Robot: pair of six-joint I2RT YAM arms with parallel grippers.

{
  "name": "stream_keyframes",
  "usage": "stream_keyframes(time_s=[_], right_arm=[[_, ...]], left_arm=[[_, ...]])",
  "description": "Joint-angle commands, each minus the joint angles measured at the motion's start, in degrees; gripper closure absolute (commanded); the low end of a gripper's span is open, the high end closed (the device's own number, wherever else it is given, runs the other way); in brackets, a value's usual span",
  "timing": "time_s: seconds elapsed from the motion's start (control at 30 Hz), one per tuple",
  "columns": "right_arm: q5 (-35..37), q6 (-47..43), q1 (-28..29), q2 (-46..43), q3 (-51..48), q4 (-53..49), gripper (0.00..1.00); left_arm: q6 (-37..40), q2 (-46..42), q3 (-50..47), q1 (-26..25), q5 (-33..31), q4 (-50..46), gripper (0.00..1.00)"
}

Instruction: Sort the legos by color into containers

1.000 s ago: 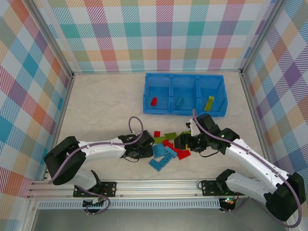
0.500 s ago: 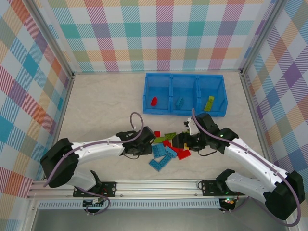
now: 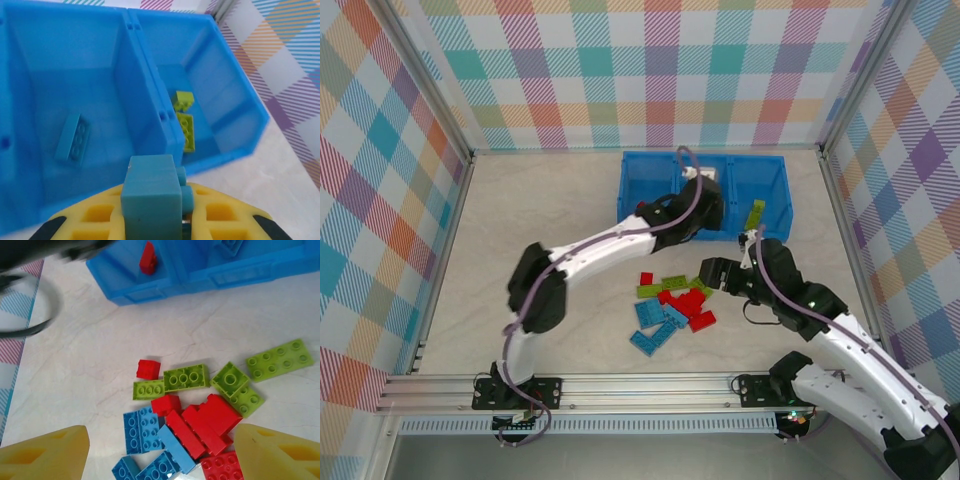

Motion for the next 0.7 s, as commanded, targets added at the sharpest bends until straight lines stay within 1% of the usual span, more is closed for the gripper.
stream_keyframes(time_s=[0.0, 0.07, 0.1, 0.13, 0.2, 0.23, 0.33, 0.4, 0.47, 0.5, 0.6, 0.67], right_arm=[[3.80, 0.97, -0.15, -3.15, -0.15, -2.19, 0.23], [3.92, 0.97, -0.15, -3.82, -0.27, -3.74, 0.23], [3.79, 0.97, -0.15, -3.94, -0.25, -4.45, 0.23], [3.76, 0.96, -0.15, -4.02, -0.18, -5.02, 0.23], [3.85, 1.29, -0.15, -4.20, -0.18, -5.84, 0.23], [3.75, 1.45, -0.15, -4.33, -0.17, -6.06, 0.23], [3.74, 1.74, -0.15, -4.64, -0.06, -6.68, 0.23], [3.61, 1.76, -0.15, -4.73, -0.01, -6.96, 0.23], [3.57, 1.93, -0.15, -4.82, 0.05, -7.36, 0.23], [3.57, 2.10, -0.20, -4.99, 0.00, -7.54, 0.23], [3.40, 2.76, -0.15, -5.65, -0.75, -7.48, 0.23], [2.75, 2.81, -0.15, -5.70, -1.51, -7.06, 0.23]], left_arm=[[6.48, 8.73, 9.44, 2.60, -0.36, -4.23, 0.89], [8.54, 13.86, 16.27, 2.79, 0.83, -6.95, 0.86], [9.07, 15.99, 19.44, 2.80, 1.02, -8.48, 0.83], [9.05, 17.68, 21.39, 2.84, 0.58, -9.03, 0.79], [8.07, 19.16, 22.77, 3.12, 0.69, -9.17, 0.65], [7.30, 19.26, 22.83, 3.22, 1.23, -9.03, 0.60], [6.14, 17.71, 22.49, 3.28, 2.39, -9.04, 0.56], [5.53, 15.42, 21.62, 3.29, 3.08, -9.07, 0.56], [5.06, 11.44, 18.63, 3.21, 3.89, -8.37, 0.57], [4.54, 8.59, 15.54, 3.08, 4.13, -7.27, 0.57], [2.58, -3.15, 1.85, 2.81, 3.86, -2.63, 0.59], [1.04, -10.74, -6.62, 2.60, 3.02, -2.61, 0.59]])
